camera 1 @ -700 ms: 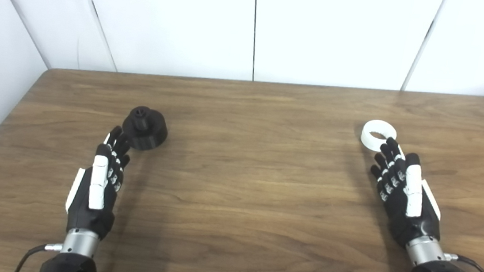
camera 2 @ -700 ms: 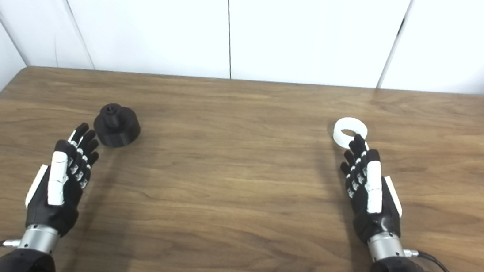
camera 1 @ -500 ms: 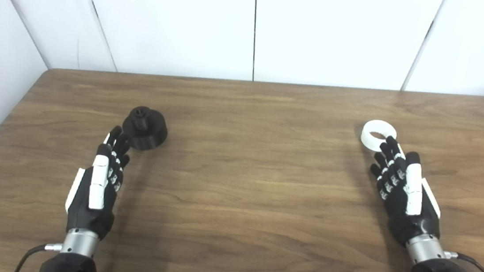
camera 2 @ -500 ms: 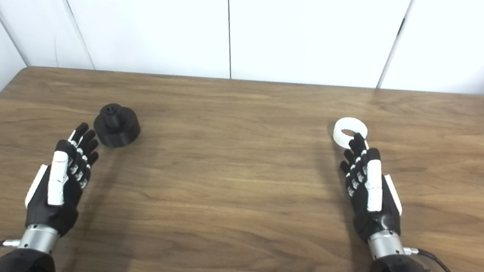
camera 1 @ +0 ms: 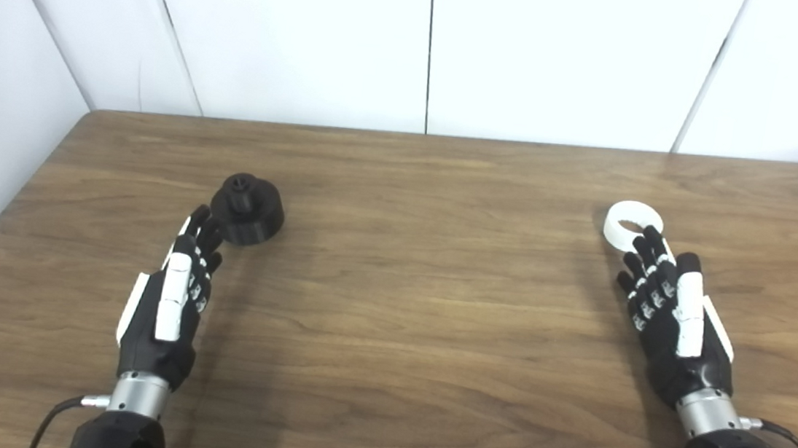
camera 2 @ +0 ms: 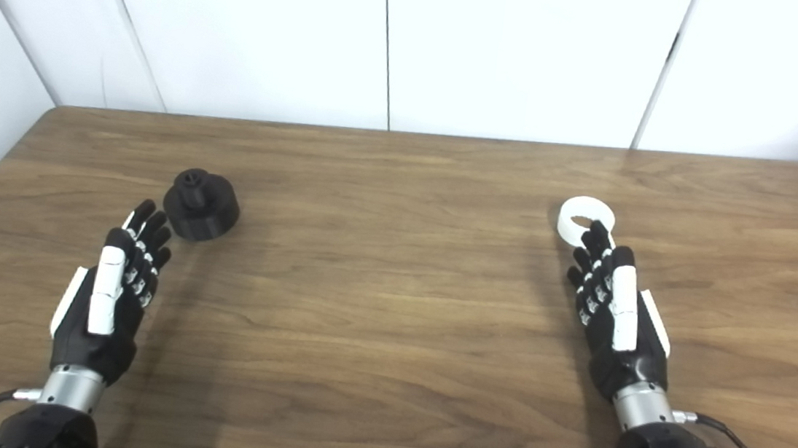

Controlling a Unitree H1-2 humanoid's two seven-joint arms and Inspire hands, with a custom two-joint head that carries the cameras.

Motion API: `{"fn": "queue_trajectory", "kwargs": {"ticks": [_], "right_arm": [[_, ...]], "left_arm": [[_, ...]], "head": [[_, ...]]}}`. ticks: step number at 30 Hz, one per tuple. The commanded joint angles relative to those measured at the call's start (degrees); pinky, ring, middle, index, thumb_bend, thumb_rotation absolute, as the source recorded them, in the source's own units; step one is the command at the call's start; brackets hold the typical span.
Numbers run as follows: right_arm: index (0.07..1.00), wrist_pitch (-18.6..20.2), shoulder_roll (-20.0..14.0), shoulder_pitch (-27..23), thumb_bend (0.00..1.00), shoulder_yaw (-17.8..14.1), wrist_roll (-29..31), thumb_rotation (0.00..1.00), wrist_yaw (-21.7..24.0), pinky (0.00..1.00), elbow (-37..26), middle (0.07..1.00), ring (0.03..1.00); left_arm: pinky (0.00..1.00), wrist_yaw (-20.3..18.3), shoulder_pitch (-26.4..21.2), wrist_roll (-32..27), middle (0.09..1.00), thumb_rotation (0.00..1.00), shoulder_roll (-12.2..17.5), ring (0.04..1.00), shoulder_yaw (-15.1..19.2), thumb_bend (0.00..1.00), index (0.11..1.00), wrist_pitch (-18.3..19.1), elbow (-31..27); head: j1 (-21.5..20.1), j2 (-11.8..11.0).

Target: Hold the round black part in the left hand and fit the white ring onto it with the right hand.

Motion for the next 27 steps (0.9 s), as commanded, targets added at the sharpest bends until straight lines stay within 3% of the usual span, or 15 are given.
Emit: {"fn": "queue_trajectory", "kwargs": {"ticks": [1, 2, 6, 13, 15, 19, 27], "right_arm": [[1.0, -1.77, -0.37, -2.18, 0.63, 0.03, 0.58, 1.0, 0.95, 1.0, -0.91, 1.0, 1.0], [1.0, -1.89, -0.46, -2.23, 0.63, 0.03, 0.53, 1.0, 1.01, 1.0, -0.79, 1.0, 1.0], [1.0, -2.14, -0.46, -2.33, 0.61, -0.15, 0.55, 1.0, 0.87, 1.0, -0.4, 1.0, 1.0], [0.995, -1.3, -0.41, -2.43, 0.61, -0.16, 0.23, 1.0, 0.47, 1.0, -0.02, 1.0, 1.0], [0.991, -1.04, -0.45, -2.43, 0.62, -0.07, 0.09, 1.0, 0.44, 1.0, -0.03, 1.0, 1.0], [0.988, -1.0, -0.62, -2.54, 0.62, 0.02, -0.05, 1.0, 0.57, 1.0, 0.0, 1.0, 1.0], [0.983, -0.93, -0.95, -2.64, 0.64, 0.08, -0.48, 1.0, 0.48, 1.0, -0.2, 1.0, 1.0]], "left_arm": [[1.0, 1.18, -0.96, 3.61, 1.0, 0.81, 2.89, 1.0, 0.1, 0.62, 1.0, -2.19, -1.63], [1.0, 1.85, -1.28, 6.93, 1.0, 0.79, 4.08, 1.0, -0.18, 0.62, 1.0, -0.99, -2.02], [1.0, 1.77, -4.29, 17.83, 1.0, 0.54, 11.71, 1.0, -0.84, 0.77, 1.0, 3.39, -2.53], [1.0, 1.2, -9.05, 30.6, 1.0, 0.45, 21.66, 1.0, -4.14, 0.94, 0.956, 6.77, 0.68], [0.99, 0.8, -10.66, 32.45, 0.991, 0.39, 23.53, 1.0, -4.69, 0.98, 0.93, 6.97, 2.49], [0.97, 0.95, -13.35, 35.54, 0.976, 0.39, 25.85, 1.0, -6.03, 1.0, 0.907, 5.53, 6.96], [0.96, 0.28, -18.56, 38.2, 0.962, 0.36, 28.04, 1.0, -9.56, 1.0, 0.867, 3.37, 16.29]], "head": [[0.02, 0.05], [0.42, -0.06], [1.26, -0.4], [1.94, -0.74], [2.0, -0.98], [1.96, -1.13], [1.84, -1.41]]}}
